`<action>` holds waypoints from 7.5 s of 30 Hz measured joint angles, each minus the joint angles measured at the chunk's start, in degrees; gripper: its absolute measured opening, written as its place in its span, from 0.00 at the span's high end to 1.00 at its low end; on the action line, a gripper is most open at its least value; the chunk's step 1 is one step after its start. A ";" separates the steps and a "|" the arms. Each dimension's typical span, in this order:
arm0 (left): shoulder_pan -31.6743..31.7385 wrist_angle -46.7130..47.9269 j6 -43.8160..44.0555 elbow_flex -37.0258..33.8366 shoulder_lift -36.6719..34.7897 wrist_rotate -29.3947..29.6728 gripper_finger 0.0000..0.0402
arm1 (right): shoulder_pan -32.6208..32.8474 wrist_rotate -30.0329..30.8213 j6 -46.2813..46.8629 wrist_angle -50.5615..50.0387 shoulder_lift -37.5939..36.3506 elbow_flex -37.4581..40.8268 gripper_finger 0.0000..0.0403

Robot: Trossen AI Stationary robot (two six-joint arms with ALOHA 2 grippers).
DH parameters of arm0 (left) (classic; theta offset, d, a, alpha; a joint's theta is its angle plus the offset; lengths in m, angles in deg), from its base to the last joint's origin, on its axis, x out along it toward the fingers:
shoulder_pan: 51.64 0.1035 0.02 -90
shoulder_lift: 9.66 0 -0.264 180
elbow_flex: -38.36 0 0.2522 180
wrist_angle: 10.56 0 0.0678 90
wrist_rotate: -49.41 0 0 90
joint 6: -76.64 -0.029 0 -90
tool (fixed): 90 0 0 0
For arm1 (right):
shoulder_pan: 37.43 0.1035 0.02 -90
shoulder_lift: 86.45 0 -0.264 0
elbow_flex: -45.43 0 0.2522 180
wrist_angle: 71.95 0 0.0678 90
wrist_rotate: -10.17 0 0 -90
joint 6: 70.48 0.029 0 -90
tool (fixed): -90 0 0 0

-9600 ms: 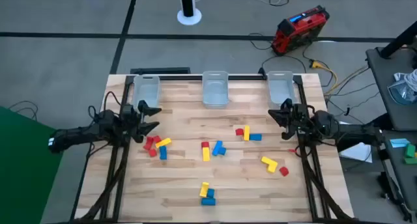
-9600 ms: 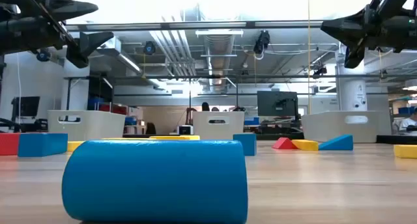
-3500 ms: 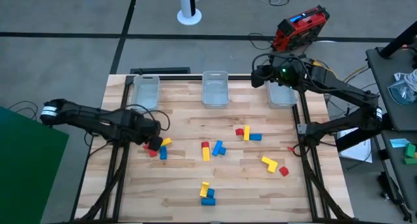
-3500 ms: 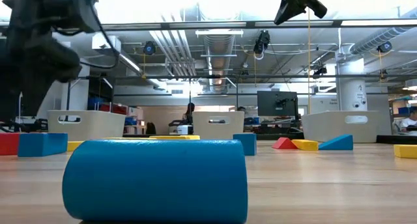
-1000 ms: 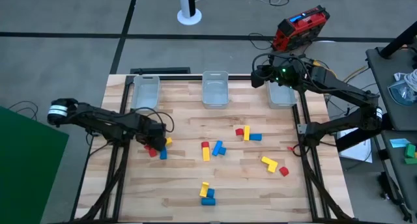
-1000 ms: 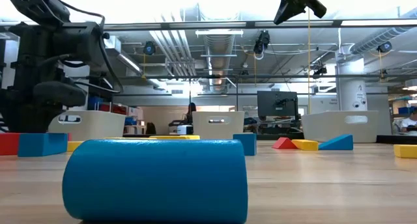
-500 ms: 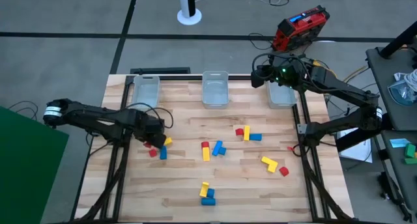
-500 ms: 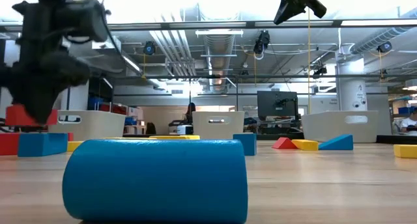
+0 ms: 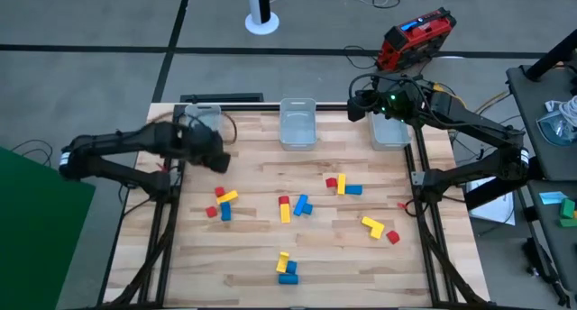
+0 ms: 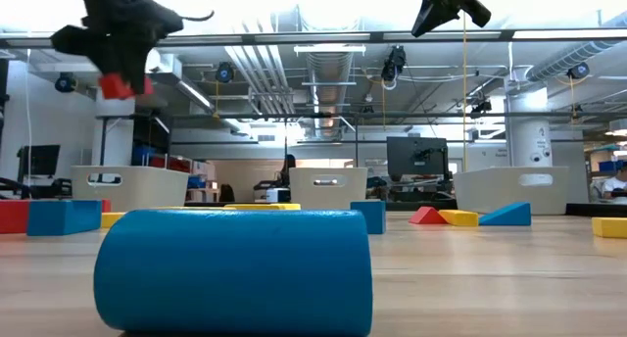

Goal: Sort blocks
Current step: Put the red block into the left gray bin, then put the yellow block into the right gray bin

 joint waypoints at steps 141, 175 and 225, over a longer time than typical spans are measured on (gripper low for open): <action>4.58 -8.17 -42.41 5.67 -18.38 -8.89 0.59 | 29.76 -27.04 32.53 -26.86 62.84 -45.31 0.36; 4.59 -8.29 -43.29 5.66 -18.21 -6.79 0.59 | 29.29 -26.86 37.75 -19.72 73.66 -45.20 0.40; 4.60 -12.29 -40.49 5.65 -13.42 -5.75 0.59 | -3.71 -23.02 5.11 -42.44 46.51 -47.61 0.69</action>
